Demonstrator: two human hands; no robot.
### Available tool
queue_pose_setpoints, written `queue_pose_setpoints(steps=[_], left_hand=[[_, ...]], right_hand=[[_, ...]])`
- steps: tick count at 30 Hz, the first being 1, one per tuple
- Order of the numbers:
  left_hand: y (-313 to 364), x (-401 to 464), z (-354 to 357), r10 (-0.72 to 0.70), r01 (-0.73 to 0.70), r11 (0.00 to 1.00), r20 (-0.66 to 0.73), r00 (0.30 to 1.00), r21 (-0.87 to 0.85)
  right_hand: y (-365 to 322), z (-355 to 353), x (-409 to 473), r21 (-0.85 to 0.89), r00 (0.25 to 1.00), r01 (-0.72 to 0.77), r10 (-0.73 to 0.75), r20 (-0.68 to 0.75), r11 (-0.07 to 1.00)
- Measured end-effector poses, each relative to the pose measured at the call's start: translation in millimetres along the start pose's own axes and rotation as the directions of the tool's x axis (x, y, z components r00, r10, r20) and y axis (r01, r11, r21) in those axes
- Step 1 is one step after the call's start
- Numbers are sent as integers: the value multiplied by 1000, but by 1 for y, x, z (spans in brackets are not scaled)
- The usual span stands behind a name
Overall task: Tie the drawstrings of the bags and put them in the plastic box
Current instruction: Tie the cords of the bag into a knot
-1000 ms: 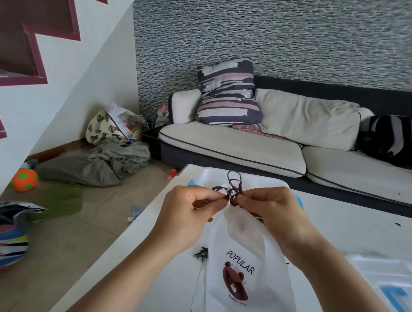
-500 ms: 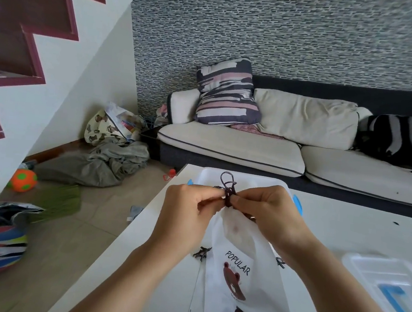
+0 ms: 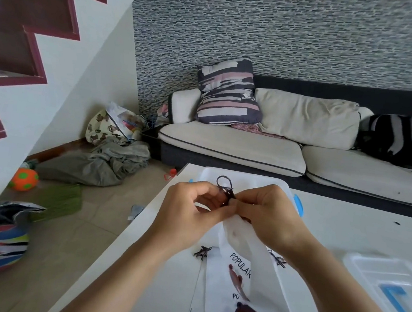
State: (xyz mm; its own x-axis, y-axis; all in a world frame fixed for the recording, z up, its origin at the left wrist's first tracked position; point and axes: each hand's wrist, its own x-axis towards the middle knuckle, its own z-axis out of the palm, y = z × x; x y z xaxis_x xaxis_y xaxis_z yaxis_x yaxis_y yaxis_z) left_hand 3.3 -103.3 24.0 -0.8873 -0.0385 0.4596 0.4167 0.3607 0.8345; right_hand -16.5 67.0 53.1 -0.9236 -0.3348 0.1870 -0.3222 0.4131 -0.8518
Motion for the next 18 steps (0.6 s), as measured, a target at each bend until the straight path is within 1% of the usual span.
queue_pose_setpoints(steps=[2, 4, 6, 8, 10, 12, 13, 14, 15, 16, 18], left_hand=[[-3, 1, -3, -11, 10, 1000, 36, 999, 17], [-4, 1, -4, -17, 17, 1000, 74, 997, 8], [-4, 0, -1, -23, 28, 998, 94, 995, -50], [-1, -1, 1, -93, 113, 976, 116, 989, -188], [4, -2, 4, -225, 278, 886, 181, 957, -370], [9, -4, 7, -344, 439, 746, 274, 898, -500], [10, -4, 8, -371, 486, 685, 315, 874, -542], [9, -4, 9, -377, 510, 651, 343, 860, -562], [8, -5, 10, -371, 513, 650, 355, 858, -560], [8, -6, 10, -359, 501, 676, 353, 864, -540], [8, -7, 11, -317, 429, 785, 306, 898, -446]], right_hand=[[2, -2, 1, -23, 999, -12, 13, 41, 1000], [3, -4, 0, 0, 996, -26, 26, 88, 1000], [4, -6, -1, 111, 993, -59, 47, 108, 992], [4, -8, 0, 251, 992, -97, 73, 101, 963], [4, -8, 2, 331, 989, -131, 101, 107, 935], [6, -9, 5, 325, 988, -138, 110, 103, 936], [6, -10, 6, 306, 990, -131, 106, 99, 943], [6, -10, 6, 292, 991, -121, 98, 94, 949], [6, -11, 6, 286, 992, -113, 91, 87, 952], [7, -12, 5, 285, 994, -104, 86, 75, 953], [7, -13, 3, 270, 995, -90, 76, 61, 959]])
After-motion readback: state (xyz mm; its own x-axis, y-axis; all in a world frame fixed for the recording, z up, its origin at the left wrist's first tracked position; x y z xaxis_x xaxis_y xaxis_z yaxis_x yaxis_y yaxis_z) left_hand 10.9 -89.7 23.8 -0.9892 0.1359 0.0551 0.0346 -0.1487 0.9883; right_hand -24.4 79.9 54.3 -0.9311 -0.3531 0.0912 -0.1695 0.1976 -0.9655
